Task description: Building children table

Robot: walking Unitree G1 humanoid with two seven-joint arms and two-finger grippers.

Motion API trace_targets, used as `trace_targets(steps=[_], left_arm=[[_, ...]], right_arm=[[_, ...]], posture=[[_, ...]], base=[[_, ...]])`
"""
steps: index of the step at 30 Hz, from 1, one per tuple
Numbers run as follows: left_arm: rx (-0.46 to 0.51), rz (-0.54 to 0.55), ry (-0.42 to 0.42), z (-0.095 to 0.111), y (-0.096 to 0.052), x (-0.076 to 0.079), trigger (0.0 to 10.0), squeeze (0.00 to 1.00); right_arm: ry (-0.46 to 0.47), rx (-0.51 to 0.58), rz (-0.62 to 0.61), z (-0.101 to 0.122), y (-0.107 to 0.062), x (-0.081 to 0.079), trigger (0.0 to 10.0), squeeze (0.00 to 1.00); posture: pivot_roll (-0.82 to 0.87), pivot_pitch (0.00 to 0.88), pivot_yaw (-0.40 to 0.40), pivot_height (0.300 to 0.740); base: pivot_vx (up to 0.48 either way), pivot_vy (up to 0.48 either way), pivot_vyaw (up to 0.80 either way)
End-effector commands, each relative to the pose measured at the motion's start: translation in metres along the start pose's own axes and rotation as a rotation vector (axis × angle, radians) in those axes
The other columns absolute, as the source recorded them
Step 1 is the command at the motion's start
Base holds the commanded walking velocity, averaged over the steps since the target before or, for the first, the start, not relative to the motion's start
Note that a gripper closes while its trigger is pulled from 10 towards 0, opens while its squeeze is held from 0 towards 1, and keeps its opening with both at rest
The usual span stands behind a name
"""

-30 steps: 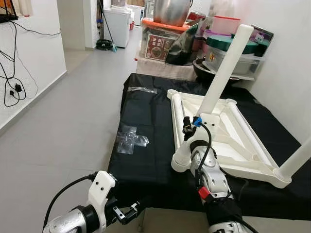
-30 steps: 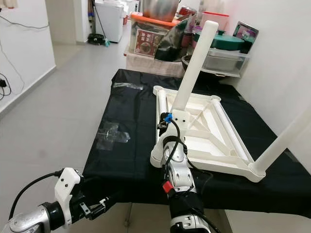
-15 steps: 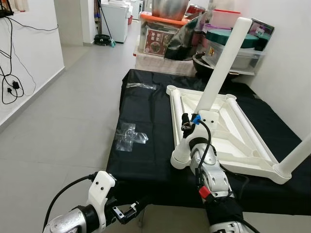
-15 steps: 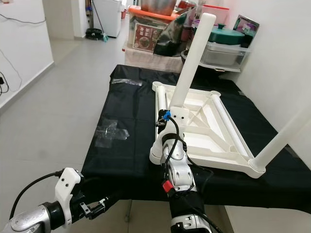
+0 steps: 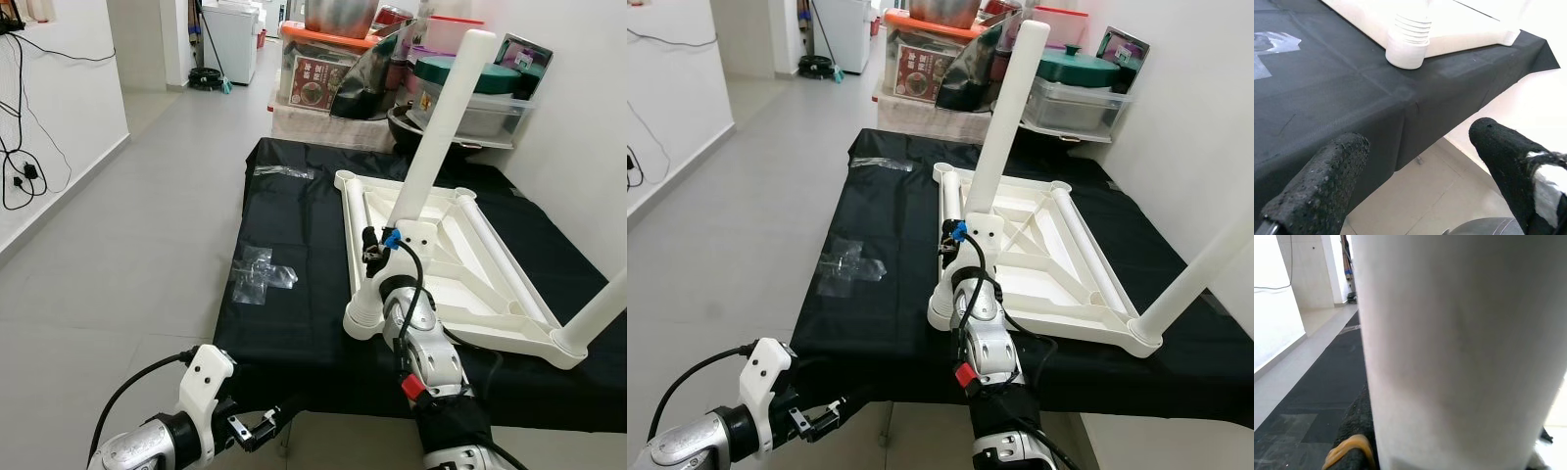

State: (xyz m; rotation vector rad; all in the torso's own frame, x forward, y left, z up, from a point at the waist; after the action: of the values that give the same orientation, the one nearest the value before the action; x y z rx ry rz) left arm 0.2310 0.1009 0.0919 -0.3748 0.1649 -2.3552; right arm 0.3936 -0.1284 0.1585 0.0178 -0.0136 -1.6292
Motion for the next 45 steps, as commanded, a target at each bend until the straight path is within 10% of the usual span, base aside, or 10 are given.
trace_targets(steps=[1, 45], left_arm=[[-0.007, -0.012, -0.007, -0.003, 0.002, 0.001, 10.0, 0.00], [-0.011, -0.023, -0.004, -0.004, 0.003, 0.001, 10.0, 0.00]], right_arm=[[-0.033, -0.023, -0.027, -0.005, 0.001, 0.010, 0.0, 0.00], [-0.004, 0.049, -0.032, 0.028, 0.006, 0.010, 0.0, 0.00]], posture=[[0.08, 0.000, -0.136, 0.740], [0.07, 0.000, -0.129, 0.740]], base=[[0.000, 0.000, 0.00], [0.000, 0.000, 0.00]])
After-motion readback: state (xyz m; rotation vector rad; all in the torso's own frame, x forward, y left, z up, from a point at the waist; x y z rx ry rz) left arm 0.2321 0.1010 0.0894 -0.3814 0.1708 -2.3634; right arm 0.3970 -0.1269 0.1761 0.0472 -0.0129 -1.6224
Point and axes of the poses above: a point about 5 cm out from each wrist's last joint towards the gripper, its own y axis pointing out of the wrist towards the gripper, its own z axis along the axis of the wrist's last joint, x = y × z, the point moved 5 cm from there along y, pointing out of the wrist towards the gripper, and after that the axes turned 6 degrees about -y, right-handed, at the moved point
